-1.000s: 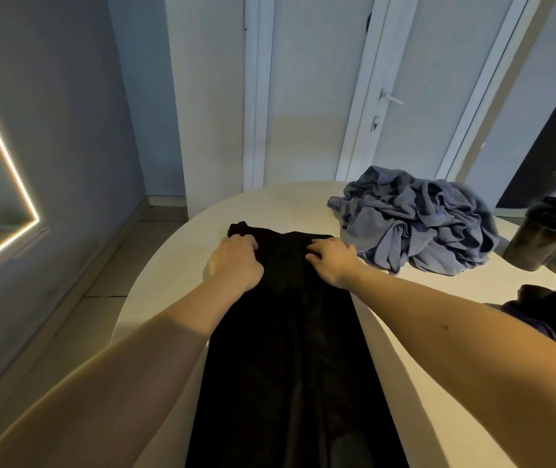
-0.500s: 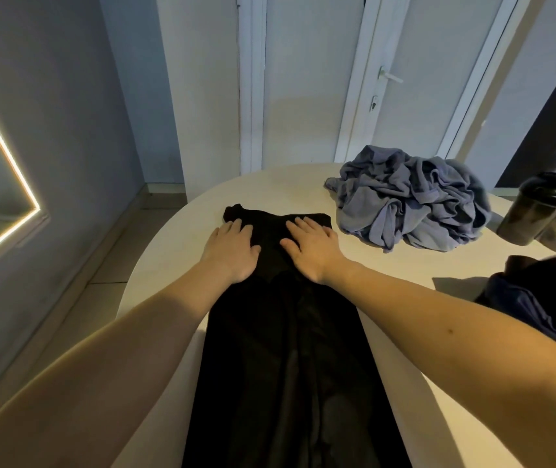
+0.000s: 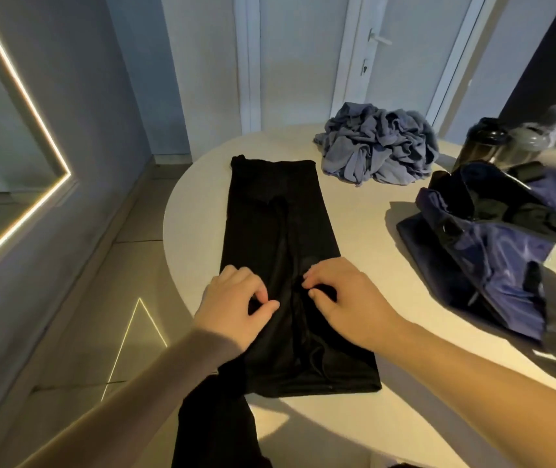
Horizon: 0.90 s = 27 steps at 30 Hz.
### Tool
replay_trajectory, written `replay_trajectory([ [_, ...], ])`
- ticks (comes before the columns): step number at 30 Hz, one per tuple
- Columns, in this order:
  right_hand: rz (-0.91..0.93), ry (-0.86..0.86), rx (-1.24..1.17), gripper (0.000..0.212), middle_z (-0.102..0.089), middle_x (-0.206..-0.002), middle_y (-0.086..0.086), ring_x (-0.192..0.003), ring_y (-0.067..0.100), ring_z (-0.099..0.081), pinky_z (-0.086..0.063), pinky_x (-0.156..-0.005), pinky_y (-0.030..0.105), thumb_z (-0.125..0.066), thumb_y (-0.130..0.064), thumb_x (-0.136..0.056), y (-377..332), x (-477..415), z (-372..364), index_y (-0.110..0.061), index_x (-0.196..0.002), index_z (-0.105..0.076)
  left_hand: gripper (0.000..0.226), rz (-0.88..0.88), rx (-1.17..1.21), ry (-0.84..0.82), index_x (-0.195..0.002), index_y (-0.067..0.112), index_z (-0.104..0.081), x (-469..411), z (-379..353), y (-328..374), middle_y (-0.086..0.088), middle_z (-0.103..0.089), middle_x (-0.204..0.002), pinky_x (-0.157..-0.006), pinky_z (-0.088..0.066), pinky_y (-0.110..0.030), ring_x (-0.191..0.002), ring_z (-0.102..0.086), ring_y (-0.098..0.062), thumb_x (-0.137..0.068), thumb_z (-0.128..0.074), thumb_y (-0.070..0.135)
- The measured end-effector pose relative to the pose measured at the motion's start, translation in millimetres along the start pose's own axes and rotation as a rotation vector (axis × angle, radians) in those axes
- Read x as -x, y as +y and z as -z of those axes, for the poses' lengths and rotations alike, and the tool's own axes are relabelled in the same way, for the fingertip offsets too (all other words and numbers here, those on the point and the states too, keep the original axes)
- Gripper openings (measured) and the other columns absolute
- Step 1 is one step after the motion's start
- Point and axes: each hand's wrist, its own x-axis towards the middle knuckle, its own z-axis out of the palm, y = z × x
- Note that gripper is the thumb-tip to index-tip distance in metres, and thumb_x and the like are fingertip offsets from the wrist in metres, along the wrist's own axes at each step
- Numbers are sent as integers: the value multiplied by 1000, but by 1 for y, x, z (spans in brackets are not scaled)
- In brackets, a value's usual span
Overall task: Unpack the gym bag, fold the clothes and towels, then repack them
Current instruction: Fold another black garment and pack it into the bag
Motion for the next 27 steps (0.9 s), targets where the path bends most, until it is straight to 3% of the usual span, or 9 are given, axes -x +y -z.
replay_trajectory([
  [3,97,-73,78,29,-60,-134,-10,-135,9,-43,-32,-116,29,-58,-34,-98,-13,49,2,-24,-122,-71,35,-65,75,-64,-87,35,-55,53,6,16,22,-49,-94,-90,-39,-29,-95,-43,-4,-82,-52,70],
  [5,137,-293,181,50,-31,-161,-12,-153,7,-12,-9,-125,31,-43,-50,-104,-18,71,-2,-30,-149,-48,50,-116,36,-150,-103,34,-60,77,6,24,23,-47,-113,-102,-33,-27,-111,-38,0,-75,-54,75],
  [7,157,-439,311,64,2,-168,-12,-153,5,16,11,-123,32,-29,-61,-104,-17,87,-7,-34,-161,-15,69,-145,-34,-211,-124,34,-56,91,1,23,23,-38,-135,-112,-22,-24,-127,-26,3,-70,-61,76],
  [10,205,-440,400,72,13,-168,-10,-151,7,24,13,-123,36,-22,-71,-101,-16,99,-8,-37,-160,1,81,-203,-220,-199,-136,32,-47,102,-6,14,13,-33,-150,-116,-23,-31,-137,-27,-8,-67,-76,63],
  [13,219,-425,404,71,9,-169,-8,-153,9,19,10,-123,36,-20,-73,-100,-16,106,-9,-40,-160,-1,73,-242,-272,-106,-132,25,-51,107,-13,5,4,-46,-142,-112,-31,-32,-130,-44,-17,-69,-86,34],
  [18,199,-378,380,74,-6,-169,-6,-156,14,2,4,-121,33,-24,-76,-97,-24,116,-6,-38,-160,-17,44,-244,-192,18,-125,21,-61,112,-1,10,9,-53,-134,-104,-45,-31,-123,-53,-11,-81,-56,25],
  [22,197,-313,380,77,-33,-162,1,-150,21,-27,-27,-119,43,-39,-78,-91,-28,131,-8,-32,-153,-39,31,-222,-135,87,-116,22,-67,118,17,26,13,-60,-122,-92,-48,-17,-111,-57,0,-91,-49,25],
  [25,220,-219,417,60,-58,-140,-1,-128,22,-54,-48,-101,37,-56,-64,-87,-31,136,-14,-31,-137,-60,24,-199,-100,127,-113,27,-63,118,31,42,20,-61,-108,-75,-46,-9,-92,-58,5,-96,-46,30],
  [27,239,-177,394,47,-64,-126,-5,-115,18,-61,-54,-89,31,-61,-54,-84,-34,136,-16,-32,-126,-67,19,-200,-73,120,-109,31,-60,118,38,49,23,-57,-99,-63,-46,-10,-76,-58,4,-99,-45,31],
])
